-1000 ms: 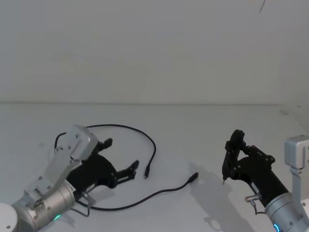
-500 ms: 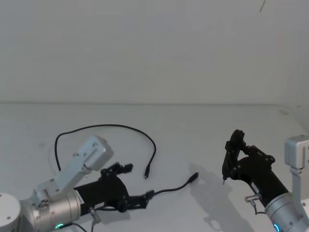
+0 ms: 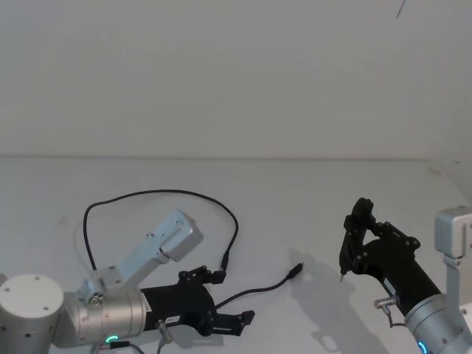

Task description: Pick up the data cable with the one hand.

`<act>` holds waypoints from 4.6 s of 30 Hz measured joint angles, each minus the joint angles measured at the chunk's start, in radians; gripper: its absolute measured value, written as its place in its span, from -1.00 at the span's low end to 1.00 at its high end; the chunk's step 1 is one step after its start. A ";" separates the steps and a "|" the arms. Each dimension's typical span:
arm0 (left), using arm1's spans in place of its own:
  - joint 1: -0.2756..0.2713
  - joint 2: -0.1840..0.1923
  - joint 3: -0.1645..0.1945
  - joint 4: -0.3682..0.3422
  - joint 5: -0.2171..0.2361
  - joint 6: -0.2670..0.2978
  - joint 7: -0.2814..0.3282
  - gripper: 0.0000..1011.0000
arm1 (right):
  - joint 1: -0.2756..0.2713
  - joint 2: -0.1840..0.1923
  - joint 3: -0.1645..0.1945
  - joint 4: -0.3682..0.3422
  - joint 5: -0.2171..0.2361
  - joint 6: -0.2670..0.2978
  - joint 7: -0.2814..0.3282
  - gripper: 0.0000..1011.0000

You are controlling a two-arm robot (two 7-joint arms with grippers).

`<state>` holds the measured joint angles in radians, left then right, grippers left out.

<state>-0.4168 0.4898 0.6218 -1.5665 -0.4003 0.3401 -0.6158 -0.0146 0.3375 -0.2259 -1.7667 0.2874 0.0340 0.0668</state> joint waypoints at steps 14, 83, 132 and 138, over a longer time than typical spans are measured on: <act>-0.056 -0.036 0.026 0.067 -0.011 0.055 0.000 0.98 | 0.000 0.000 0.000 0.000 0.000 0.000 0.000 -0.45; -0.102 -0.013 0.063 0.073 -0.003 0.027 -0.015 -0.92 | 0.099 -0.053 0.021 -0.055 0.067 0.052 0.039 -0.45; -0.099 0.015 0.057 0.040 -0.008 -0.003 -0.026 -0.92 | 0.164 -0.098 -0.010 0.041 0.030 0.114 0.102 -0.45; -0.099 0.015 0.057 0.040 -0.008 -0.004 -0.026 -0.92 | 0.165 -0.104 -0.012 0.057 0.022 0.114 0.105 -0.45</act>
<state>-0.5155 0.5048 0.6788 -1.5269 -0.4083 0.3365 -0.6416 0.1506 0.2334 -0.2376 -1.7099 0.3092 0.1478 0.1722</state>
